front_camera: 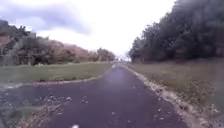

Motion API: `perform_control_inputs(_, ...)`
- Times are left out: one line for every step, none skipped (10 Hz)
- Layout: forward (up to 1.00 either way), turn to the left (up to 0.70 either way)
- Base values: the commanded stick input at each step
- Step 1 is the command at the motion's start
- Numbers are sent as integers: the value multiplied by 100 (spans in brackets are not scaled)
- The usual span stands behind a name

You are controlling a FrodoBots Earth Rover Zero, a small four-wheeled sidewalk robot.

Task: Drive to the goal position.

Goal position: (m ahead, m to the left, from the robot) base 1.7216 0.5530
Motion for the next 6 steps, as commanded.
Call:
perform_control_inputs(60,-15)
perform_control_inputs(60,-13)
perform_control_inputs(60,-11)
perform_control_inputs(60,-8)
perform_control_inputs(60,-6)
perform_control_inputs(60,-4)
